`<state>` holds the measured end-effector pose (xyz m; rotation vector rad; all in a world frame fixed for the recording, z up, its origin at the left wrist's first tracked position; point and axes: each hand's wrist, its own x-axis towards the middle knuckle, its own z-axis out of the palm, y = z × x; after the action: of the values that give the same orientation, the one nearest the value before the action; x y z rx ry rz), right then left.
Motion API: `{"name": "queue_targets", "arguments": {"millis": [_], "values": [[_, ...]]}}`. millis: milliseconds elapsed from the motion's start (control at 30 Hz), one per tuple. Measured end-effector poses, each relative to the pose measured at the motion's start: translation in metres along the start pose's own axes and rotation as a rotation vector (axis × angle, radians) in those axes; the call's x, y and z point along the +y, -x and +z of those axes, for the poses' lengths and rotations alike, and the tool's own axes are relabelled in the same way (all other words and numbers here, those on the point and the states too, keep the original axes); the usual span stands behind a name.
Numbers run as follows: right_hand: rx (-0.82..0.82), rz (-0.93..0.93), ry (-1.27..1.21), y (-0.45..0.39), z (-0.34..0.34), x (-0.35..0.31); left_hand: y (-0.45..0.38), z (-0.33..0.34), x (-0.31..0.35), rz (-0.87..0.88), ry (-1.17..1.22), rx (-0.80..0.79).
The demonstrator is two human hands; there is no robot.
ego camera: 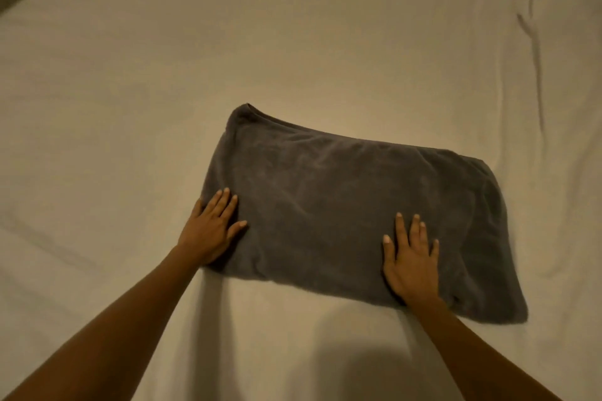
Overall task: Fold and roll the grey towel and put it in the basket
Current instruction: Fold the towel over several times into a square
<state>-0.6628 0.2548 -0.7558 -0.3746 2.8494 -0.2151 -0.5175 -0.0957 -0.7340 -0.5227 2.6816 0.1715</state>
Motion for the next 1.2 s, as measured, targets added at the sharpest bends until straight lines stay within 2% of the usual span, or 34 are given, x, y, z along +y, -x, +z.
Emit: {"name": "queue_targets", "arguments": {"millis": [133,233,367,467,633,700,767,900,1067,1200], "values": [[-0.091,-0.076,-0.025,0.064,-0.004,-0.052,0.048,-0.007,-0.016,0.029,-0.046,-0.048],[-0.152,-0.153,-0.04,0.096,-0.004,-0.086,0.072,-0.012,-0.022,0.137,-0.111,-0.079],[-0.269,-0.262,0.114,0.11,0.01,-0.102,0.083,0.0,-0.023,0.178,-0.237,-0.147],[-0.26,-0.224,0.21,0.102,0.022,-0.109,0.072,0.014,-0.031,0.173,-0.287,-0.097],[-0.174,-0.157,0.268,0.082,0.034,-0.109,0.048,0.028,-0.049,0.267,-0.372,-0.018],[-0.177,-0.14,0.298,0.078,0.04,-0.11,0.039,0.029,-0.058,0.359,-0.364,0.077],[-0.171,-0.102,0.292,0.077,0.048,-0.114,0.032,0.033,-0.068,0.446,-0.349,0.105],[-0.162,-0.045,0.235,0.09,0.055,-0.122,0.039,0.035,-0.081,0.445,-0.278,0.15],[-0.165,-0.044,0.196,0.12,0.046,-0.135,0.071,0.026,-0.089,0.385,-0.279,0.078],[-0.216,-0.044,0.183,0.152,0.042,-0.148,0.105,0.052,-0.109,0.363,-0.267,0.047]]}}
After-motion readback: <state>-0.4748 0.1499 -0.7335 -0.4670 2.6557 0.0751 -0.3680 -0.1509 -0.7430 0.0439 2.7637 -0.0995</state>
